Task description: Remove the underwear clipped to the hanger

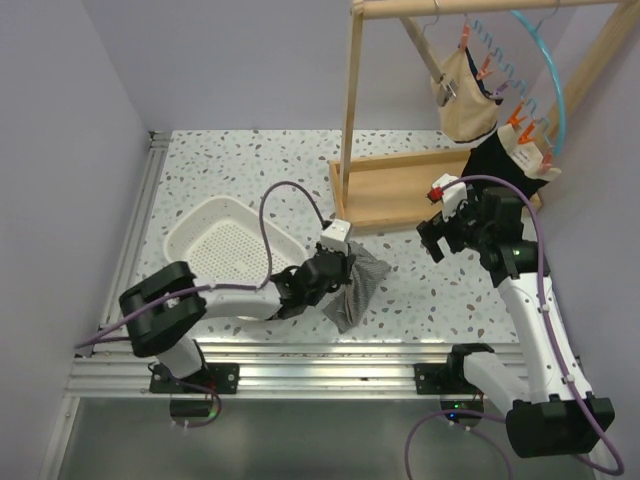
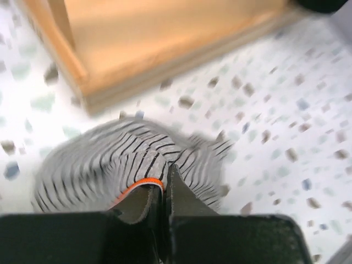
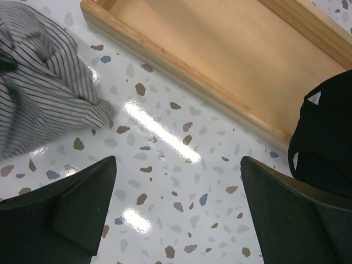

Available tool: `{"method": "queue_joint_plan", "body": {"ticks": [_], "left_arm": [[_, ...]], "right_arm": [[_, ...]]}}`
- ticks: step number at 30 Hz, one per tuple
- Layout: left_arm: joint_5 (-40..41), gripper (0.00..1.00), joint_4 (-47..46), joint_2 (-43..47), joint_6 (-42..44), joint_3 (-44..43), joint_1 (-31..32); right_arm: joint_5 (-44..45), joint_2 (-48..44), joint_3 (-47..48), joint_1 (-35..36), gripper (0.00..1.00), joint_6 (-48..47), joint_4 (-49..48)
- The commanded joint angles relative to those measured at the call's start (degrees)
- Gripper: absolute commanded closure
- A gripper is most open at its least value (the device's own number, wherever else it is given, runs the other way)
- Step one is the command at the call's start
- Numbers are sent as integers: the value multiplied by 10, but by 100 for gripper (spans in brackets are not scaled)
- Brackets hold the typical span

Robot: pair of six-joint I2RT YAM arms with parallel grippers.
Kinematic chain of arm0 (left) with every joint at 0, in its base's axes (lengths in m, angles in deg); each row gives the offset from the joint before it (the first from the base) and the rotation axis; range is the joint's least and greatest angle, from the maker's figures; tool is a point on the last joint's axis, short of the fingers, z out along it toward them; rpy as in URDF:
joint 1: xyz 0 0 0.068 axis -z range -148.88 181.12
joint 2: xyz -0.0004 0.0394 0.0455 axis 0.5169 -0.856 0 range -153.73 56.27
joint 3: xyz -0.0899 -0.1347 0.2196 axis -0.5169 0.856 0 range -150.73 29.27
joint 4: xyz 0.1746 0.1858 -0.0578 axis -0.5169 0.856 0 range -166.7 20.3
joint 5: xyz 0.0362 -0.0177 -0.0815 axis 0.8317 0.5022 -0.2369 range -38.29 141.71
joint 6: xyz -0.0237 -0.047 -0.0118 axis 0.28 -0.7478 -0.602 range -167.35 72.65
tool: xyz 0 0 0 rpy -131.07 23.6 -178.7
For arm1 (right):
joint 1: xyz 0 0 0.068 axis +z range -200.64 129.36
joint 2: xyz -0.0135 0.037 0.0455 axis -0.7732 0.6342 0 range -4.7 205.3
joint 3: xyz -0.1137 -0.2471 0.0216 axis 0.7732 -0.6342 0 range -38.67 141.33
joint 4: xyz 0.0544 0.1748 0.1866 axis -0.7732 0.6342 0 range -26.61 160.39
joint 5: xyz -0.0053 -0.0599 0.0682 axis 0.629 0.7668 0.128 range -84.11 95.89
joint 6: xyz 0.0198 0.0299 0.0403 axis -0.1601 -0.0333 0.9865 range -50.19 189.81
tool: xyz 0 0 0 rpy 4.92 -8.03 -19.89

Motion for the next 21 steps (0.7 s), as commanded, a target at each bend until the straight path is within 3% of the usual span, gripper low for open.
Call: {"method": "queue_joint_plan", "body": {"ticks": [1,4,11,21], "left_arm": [[-6,100,-174,120,156,24,3],[-7,100,-177,186,220,33,3],[122,100,-127,312,344,49,-5],[206,100,-13,472,372,81,-103]], "right_arm": [[11,2,0,-4,1,0,-21],[18,4,-1,-5,1,2,-23],[26,9,0,-7,1,2,-24],[30,12,-1,-7,1,2,-28]]}}
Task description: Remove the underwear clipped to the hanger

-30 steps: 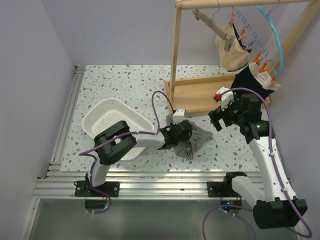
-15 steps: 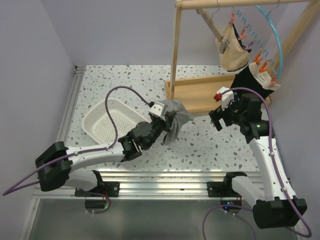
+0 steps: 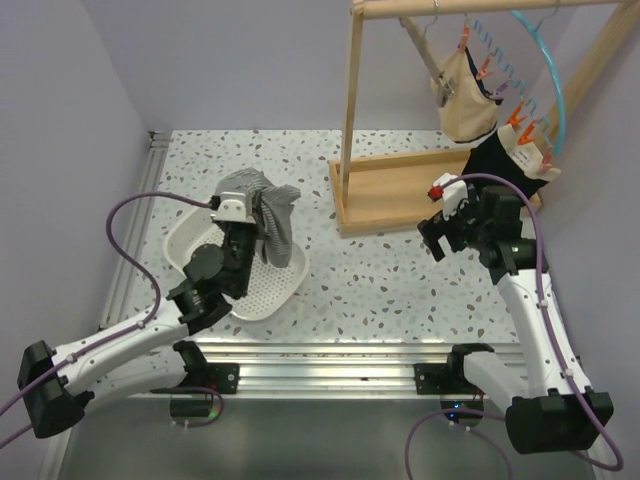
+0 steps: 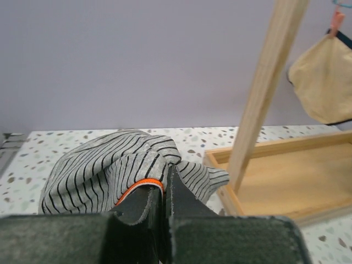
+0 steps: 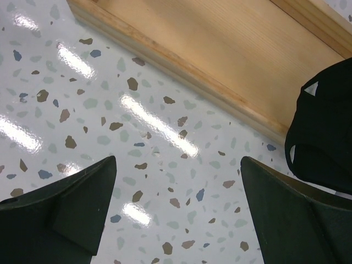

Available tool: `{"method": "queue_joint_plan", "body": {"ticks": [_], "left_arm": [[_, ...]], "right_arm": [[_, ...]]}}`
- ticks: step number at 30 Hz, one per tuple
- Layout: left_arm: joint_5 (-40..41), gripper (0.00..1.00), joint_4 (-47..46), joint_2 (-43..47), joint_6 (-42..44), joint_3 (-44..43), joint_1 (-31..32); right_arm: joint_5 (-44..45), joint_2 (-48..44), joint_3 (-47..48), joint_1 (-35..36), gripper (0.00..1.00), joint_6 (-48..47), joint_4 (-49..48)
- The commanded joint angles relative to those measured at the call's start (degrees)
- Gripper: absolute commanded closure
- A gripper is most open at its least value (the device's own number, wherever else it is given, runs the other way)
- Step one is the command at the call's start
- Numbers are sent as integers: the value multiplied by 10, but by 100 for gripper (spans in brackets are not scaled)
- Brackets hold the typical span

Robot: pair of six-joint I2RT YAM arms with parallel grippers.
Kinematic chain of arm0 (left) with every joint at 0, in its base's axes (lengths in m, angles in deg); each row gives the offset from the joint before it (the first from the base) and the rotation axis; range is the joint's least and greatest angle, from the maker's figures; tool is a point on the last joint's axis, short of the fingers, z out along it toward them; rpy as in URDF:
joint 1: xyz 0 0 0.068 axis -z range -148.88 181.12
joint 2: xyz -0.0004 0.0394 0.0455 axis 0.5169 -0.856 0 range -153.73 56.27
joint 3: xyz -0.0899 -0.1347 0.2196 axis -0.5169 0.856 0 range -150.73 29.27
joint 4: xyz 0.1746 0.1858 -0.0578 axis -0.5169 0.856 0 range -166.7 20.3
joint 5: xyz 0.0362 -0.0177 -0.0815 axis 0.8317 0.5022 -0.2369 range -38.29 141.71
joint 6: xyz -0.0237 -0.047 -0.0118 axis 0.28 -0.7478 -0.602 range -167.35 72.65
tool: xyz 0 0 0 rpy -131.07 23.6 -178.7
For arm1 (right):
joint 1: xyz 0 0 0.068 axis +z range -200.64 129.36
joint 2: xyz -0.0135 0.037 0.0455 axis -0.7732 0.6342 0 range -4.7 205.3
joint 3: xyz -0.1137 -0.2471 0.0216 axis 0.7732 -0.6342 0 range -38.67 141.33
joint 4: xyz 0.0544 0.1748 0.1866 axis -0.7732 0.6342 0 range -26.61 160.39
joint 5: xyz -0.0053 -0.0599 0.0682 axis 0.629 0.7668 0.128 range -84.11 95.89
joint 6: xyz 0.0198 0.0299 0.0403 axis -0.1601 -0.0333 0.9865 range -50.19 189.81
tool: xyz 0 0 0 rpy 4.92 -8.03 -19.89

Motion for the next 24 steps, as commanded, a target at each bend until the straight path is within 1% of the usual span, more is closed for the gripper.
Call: {"method": "queue_joint_plan", "body": {"ticks": [1,5,8,12,14,17,18,19,21,22,23,24], "left_arm": [[43,100,40,33,19,17,-34],[70,100,79,28,6,32,-51],[95,100,91,24,-3,46,-58],[92,100,114,22,-29,62,-68],[99,100,135,18,-61,66,-72],[104,100,154,18,-82,74,-73],[104,97,159,17,-90,77,-73],[104,75,168,17,-104,78,-73],[91,40,178,20,-119,75,-73],[63,15,191,23,-125,71,-73],[47,2,196,30,-135,64,-73],[26,0,199,37,-138,63,-72]], "right_arm": [[12,1,-2,-3,2,2,-25],[12,3,-3,-3,1,2,-25],[12,3,-3,-2,1,2,-25],[12,4,-4,-4,1,0,-25],[12,3,-4,-3,1,0,-24],[11,2,-3,-4,1,0,-21],[10,2,-2,-4,1,0,-19],[7,2,-1,-5,1,0,-17],[6,1,2,-5,1,-5,-10],[4,2,5,-5,1,-7,-5],[1,-1,8,-6,1,-15,2],[-3,-2,18,-8,1,-19,21]]}}
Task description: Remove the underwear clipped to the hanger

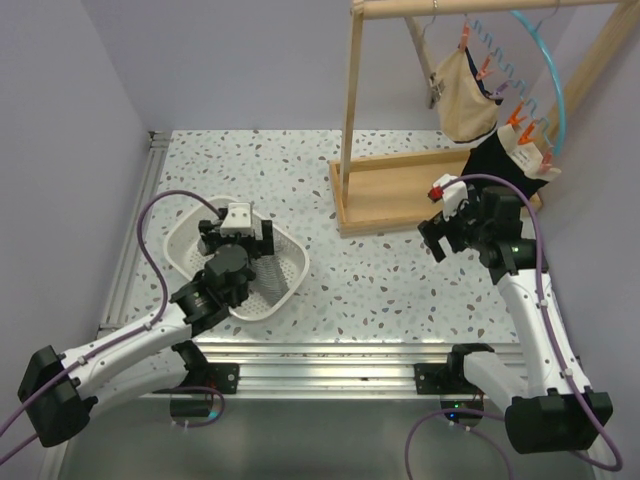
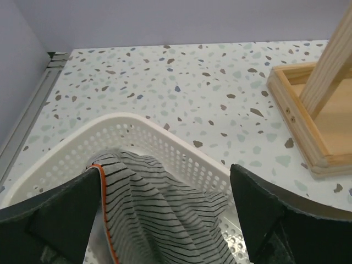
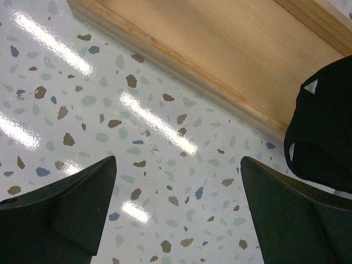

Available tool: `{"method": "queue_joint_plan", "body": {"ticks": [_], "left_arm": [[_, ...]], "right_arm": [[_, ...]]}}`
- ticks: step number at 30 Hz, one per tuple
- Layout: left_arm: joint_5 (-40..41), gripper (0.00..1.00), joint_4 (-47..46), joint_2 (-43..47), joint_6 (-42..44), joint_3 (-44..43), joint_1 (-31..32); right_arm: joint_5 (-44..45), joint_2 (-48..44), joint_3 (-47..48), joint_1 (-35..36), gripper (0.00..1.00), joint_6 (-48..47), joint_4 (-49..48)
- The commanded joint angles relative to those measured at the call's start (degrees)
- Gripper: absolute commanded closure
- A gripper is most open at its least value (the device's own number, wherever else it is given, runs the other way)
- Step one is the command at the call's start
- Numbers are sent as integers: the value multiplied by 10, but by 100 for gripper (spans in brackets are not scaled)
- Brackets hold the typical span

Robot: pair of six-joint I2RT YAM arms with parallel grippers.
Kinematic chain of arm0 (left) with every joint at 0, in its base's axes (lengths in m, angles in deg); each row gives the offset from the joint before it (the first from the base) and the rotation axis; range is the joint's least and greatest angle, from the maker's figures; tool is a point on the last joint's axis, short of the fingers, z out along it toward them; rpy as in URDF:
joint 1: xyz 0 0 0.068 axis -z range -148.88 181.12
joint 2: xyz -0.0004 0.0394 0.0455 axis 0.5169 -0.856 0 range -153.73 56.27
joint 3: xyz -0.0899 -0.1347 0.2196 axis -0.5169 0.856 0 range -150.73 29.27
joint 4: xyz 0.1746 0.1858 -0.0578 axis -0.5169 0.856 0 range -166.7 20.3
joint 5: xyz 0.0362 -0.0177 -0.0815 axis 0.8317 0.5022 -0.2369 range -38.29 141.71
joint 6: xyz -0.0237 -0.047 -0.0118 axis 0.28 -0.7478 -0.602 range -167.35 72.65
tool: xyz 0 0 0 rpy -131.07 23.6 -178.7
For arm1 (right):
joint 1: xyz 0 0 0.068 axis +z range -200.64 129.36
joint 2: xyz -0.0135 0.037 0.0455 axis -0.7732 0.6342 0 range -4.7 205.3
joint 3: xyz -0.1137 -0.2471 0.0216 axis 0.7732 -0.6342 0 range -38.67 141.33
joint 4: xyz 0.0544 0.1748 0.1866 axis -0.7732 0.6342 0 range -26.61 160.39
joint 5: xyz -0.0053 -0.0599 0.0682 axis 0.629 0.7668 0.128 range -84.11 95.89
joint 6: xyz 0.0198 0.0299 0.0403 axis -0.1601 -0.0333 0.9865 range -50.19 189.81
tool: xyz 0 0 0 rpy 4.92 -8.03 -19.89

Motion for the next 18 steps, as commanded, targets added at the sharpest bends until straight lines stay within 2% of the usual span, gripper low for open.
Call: {"method": "queue_joint_plan", "body": {"ticks": [1,5,10,15,18], "left_arm": [[-79,0,14,33,-37,-13,-2],[-162,0,16,66,-16,-21,-3],[-257,0,21,96,11,-9,-2],[-283,0,-15,108,20,38,-2],[-298,0,-18,101,20,46,-2]], "right_arm": [[-11,-2,27,-7,1,-23,31],[-29,-12,73,-25,1,-46,85],[-26,-14,165,-87,1,-61,147],[9,-16,257,-106,2,-40,177],[31,-9,297,-108,2,-11,160]]}}
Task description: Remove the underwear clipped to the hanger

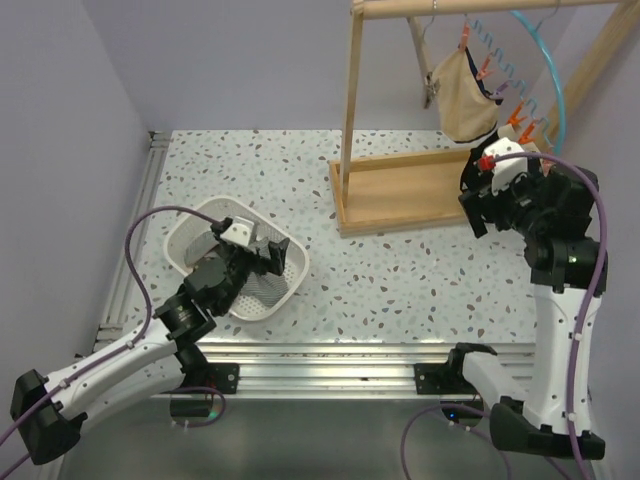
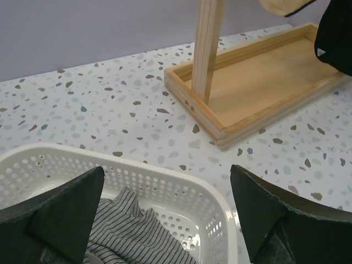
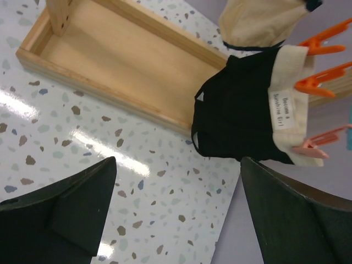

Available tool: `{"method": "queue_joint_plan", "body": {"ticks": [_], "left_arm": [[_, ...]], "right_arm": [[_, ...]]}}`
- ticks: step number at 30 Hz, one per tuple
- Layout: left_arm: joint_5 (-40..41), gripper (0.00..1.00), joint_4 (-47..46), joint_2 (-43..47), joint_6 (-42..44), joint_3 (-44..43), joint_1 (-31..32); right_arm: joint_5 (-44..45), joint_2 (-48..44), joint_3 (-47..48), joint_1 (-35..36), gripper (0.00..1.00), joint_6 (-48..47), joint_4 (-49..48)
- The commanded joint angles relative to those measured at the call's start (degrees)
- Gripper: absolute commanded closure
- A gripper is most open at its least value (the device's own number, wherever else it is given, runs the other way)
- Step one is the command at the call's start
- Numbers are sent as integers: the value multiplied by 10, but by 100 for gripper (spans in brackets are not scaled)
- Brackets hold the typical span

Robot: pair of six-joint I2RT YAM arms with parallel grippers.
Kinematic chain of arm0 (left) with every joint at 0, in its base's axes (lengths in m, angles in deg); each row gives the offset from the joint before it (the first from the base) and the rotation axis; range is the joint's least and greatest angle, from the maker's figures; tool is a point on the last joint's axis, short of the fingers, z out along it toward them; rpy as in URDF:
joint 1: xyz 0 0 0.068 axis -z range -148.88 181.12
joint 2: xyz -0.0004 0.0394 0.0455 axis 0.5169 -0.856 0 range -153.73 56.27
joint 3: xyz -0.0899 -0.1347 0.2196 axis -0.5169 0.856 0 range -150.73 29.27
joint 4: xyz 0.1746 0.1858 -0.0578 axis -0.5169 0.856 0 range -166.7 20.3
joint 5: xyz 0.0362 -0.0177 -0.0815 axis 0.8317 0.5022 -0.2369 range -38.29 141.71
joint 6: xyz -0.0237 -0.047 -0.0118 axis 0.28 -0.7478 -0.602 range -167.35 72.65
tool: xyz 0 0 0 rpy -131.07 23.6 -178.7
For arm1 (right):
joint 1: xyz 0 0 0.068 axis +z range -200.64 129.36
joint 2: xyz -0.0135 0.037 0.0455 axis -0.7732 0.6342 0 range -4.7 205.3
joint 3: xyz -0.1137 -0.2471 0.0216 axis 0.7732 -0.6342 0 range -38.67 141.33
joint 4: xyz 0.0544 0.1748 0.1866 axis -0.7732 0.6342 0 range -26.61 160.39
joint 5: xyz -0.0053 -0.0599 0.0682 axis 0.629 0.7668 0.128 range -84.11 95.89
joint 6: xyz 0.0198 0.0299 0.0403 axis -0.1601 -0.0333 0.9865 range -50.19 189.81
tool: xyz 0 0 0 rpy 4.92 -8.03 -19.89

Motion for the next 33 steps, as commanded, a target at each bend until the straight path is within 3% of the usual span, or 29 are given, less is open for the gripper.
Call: {"method": "queue_joint_plan", "body": {"ticks": [1,6,12,16,23,33], "left_arm": [[-47,0,-19,-8,13,9,-2],[-71,0,-24,-17,6,16,-2],[-78,0,-18,-20,4,19,-1],[-76,0,-19,-18,7,21,3],[-73,0,-19,-16,10,22,9],[-62,0,-22,-15,13,24,13]], "right_arm": [[48,8,50,-6,2,36,0],[61,70,145,-16,14,79,-21],[59,140,248,-37,16,130,-60],[64,176,297,-55,23,174,-96],[62,248,386,-94,25,205,-123],[-5,310,428,-165,24,261,-154]]}}
